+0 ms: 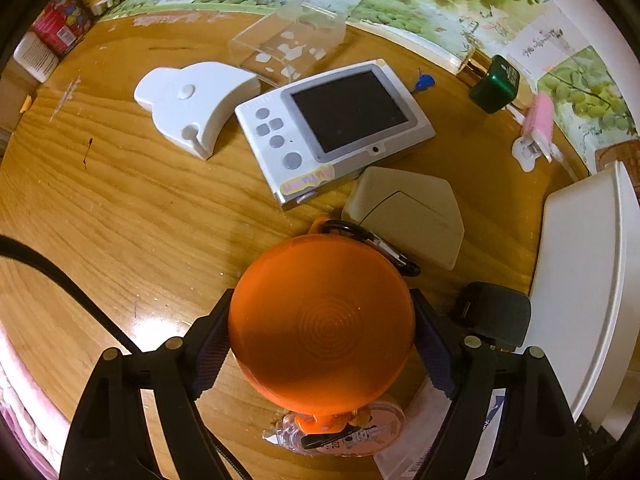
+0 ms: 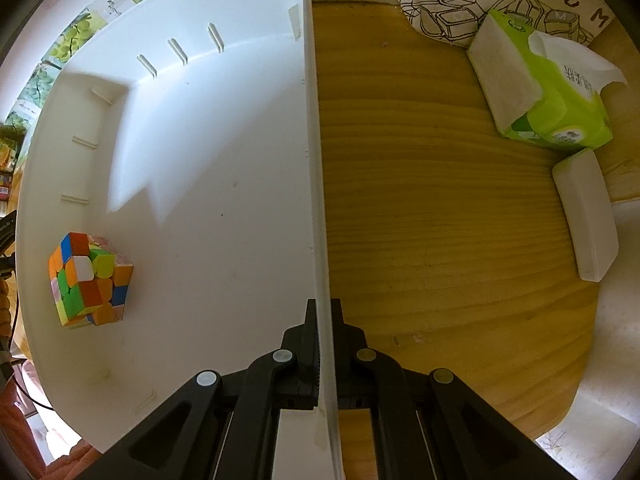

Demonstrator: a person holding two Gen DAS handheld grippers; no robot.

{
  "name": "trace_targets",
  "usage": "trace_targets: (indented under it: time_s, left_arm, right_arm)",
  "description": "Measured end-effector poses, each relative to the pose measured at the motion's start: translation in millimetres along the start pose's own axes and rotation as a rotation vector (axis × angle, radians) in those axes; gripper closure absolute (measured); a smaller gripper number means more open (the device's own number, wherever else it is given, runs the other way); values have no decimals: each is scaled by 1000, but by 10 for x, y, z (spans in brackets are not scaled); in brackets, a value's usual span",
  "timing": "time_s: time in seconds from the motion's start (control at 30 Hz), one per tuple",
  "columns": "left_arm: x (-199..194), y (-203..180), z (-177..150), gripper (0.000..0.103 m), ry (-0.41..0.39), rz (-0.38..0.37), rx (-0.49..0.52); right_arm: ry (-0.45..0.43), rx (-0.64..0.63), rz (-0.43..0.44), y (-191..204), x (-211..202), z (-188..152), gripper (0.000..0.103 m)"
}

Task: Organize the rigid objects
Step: 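Lift the orange case and carry it over the tray with the left tool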

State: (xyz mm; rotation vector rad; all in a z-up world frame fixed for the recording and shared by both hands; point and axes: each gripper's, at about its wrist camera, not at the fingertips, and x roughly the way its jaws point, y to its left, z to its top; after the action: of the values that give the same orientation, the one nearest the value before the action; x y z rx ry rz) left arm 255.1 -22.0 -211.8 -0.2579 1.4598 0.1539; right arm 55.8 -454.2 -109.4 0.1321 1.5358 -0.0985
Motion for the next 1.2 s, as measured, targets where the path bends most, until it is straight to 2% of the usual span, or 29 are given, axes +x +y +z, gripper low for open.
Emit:
trace_targets:
  time_s: [0.6,0.9,1.2]
  left_arm:
    - [-70,56,-134,20,-4,-3,-16]
    - [-410,26,-131,20,-78,0,19]
    - [-955,-168,-266,20,-202,-12,99]
  right_arm:
    - [-3,-11,-1,32,40,-32,100]
    - [-7,-15,4,41,63,-53,100]
    - [-12,-28,-5,79,38,-56,100]
